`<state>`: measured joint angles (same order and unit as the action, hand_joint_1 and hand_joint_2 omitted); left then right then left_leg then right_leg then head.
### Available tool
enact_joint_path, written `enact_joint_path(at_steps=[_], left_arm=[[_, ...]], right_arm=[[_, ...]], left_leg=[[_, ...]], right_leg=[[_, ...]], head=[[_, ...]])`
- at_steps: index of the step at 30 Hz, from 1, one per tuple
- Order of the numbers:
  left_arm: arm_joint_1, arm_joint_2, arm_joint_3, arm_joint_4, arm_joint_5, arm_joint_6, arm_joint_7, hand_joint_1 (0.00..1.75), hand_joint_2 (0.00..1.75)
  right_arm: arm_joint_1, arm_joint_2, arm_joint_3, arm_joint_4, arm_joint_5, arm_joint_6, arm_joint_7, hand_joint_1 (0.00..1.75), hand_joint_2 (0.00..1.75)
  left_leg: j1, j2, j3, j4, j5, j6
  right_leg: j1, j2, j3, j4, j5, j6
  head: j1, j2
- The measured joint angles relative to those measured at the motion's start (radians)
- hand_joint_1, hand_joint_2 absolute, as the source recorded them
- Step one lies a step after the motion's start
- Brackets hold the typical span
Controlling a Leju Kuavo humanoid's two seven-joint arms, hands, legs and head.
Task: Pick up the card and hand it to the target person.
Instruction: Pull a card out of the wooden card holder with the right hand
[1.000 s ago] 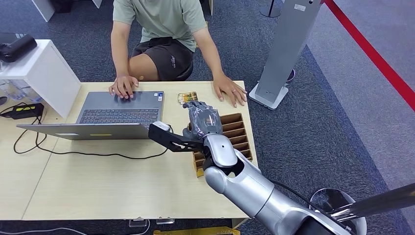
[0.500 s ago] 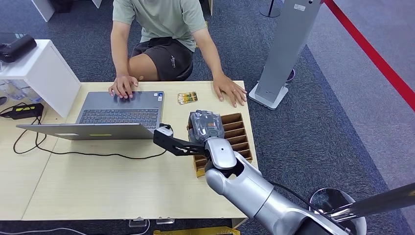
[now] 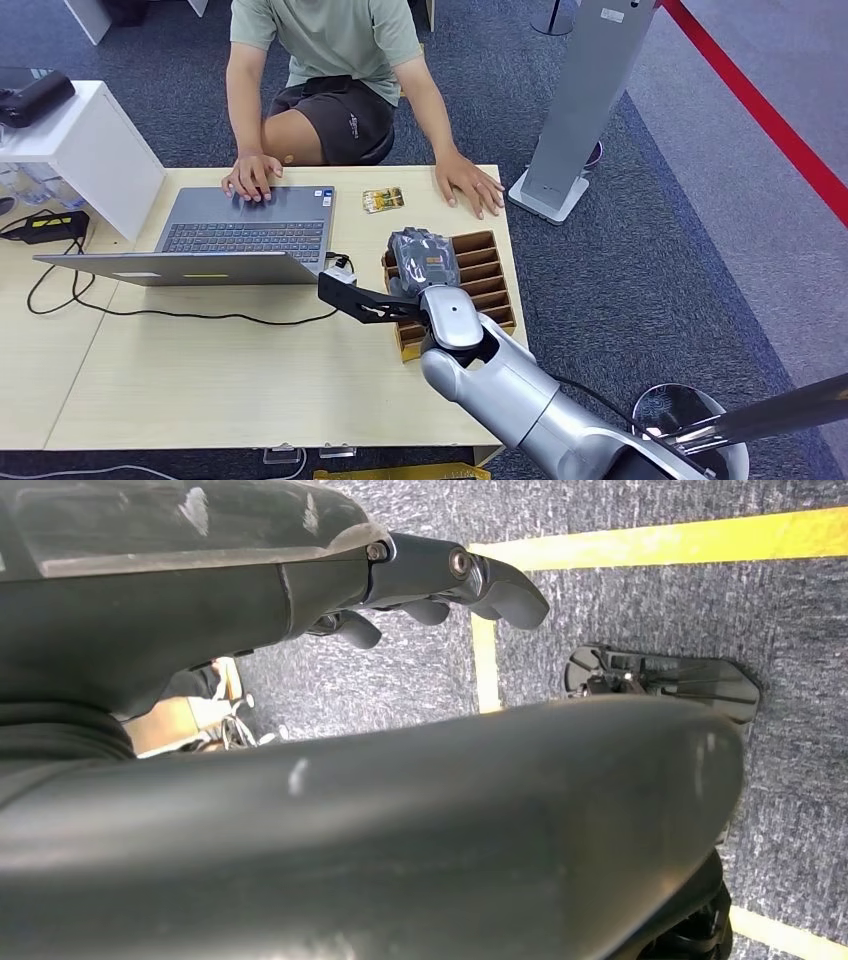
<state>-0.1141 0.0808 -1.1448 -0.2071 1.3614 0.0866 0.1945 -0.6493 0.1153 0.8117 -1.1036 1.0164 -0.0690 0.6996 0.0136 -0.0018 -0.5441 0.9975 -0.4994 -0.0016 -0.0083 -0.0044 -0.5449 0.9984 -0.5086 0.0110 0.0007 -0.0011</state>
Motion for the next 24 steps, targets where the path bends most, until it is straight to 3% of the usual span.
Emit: enact_joint_path(at_steps=[6, 15, 24], left_arm=[[0.0, -0.001, 0.0, 0.0, 0.002, 0.0, 0.0, 0.0, 0.0], [0.001, -0.002, 0.0, 0.0, 0.006, 0.0, 0.0, 0.0, 0.0], [0.001, -0.002, 0.0, 0.0, 0.006, -0.001, 0.0, 0.0, 0.0]], right_arm=[[0.0, -0.001, -0.012, 0.003, 0.002, -0.001, 0.0, 0.72, 1.75], [-0.001, -0.008, -0.027, 0.008, -0.002, 0.0, 0.0, 0.98, 1.75], [0.0, -0.014, -0.046, 0.008, -0.002, 0.002, 0.0, 0.83, 1.75]], left_leg=[[0.0, 0.0, 0.0, 0.0, 0.0, 0.0], [0.0, 0.0, 0.0, 0.0, 0.0, 0.0], [0.0, 0.0, 0.0, 0.0, 0.0, 0.0]], right_leg=[[0.0, 0.0, 0.0, 0.0, 0.0, 0.0], [0.0, 0.0, 0.0, 0.0, 0.0, 0.0], [0.0, 0.0, 0.0, 0.0, 0.0, 0.0]], head=[[0.0, 0.0], [0.0, 0.0], [0.0, 0.0]])
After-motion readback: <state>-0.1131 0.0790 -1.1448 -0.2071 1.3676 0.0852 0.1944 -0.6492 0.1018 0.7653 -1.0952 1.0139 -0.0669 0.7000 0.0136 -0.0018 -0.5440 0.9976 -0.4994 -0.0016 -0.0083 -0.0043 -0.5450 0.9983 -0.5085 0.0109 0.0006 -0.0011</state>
